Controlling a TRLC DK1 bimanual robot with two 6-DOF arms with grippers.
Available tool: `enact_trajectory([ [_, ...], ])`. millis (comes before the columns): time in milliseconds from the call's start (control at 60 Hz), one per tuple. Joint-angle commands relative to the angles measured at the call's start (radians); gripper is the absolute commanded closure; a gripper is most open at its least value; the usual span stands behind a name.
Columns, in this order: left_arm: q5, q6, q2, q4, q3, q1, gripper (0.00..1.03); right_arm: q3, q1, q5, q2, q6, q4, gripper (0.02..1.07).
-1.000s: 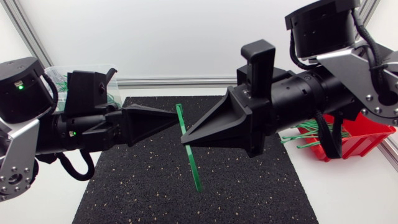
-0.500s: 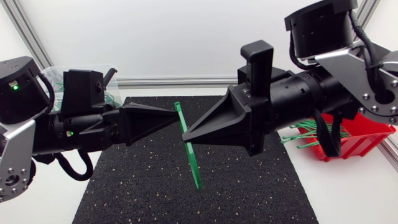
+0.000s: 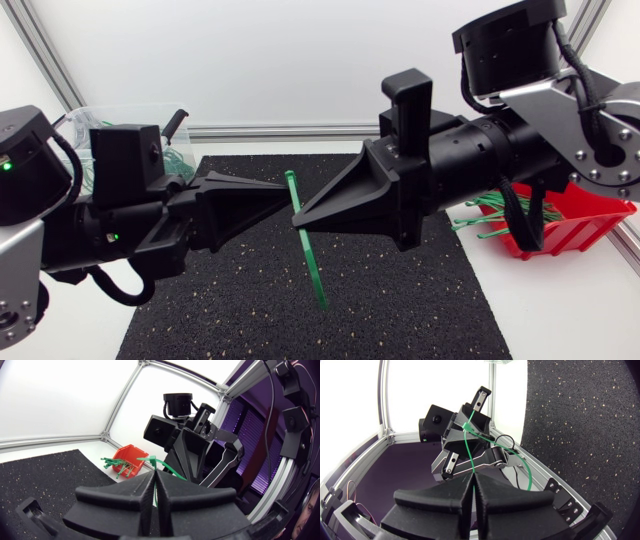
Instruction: Take a green cable tie from the red box, thread the tail through the head to close it, then place it in the transparent bin on the left.
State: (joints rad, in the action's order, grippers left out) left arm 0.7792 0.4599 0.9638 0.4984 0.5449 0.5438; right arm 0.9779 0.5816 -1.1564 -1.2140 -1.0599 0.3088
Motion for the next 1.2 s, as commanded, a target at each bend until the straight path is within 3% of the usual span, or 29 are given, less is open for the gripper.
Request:
enact_trajectory([
  [0,0.003,-0.052,-0.023,0.008,-0.025,0.030,0.99,-0.010,0.004,0.006,-0.019,-0.031,-0.007,1.02],
  [183,-0.075,-0.142,-0.053,-0.031,-0.049,0.110,0.99,-0.008,0.001,0.004,-0.007,-0.031,-0.007,1.02],
  [583,-0.083,-0.179,-0.069,-0.064,-0.025,0.102,0.99,-0.013,-0.008,0.007,-0.021,-0.029,-0.005,1.01],
  [667,-0.083,-0.181,-0.077,-0.070,-0.020,0.090,0.99,-0.010,-0.006,0.009,-0.028,-0.028,0.001,0.87],
  [783,-0.083,-0.191,-0.083,-0.084,-0.010,0.074,0.99,-0.007,0.012,-0.011,-0.025,-0.018,0.012,0.50],
  [850,-0.081,-0.210,-0.083,-0.103,0.001,0.061,0.99,-0.002,0.018,-0.023,-0.004,-0.011,0.013,0.37],
  [1183,-0.064,-0.371,-0.094,-0.219,0.032,0.033,0.99,0.024,-0.031,-0.034,0.033,0.021,0.006,0.36],
])
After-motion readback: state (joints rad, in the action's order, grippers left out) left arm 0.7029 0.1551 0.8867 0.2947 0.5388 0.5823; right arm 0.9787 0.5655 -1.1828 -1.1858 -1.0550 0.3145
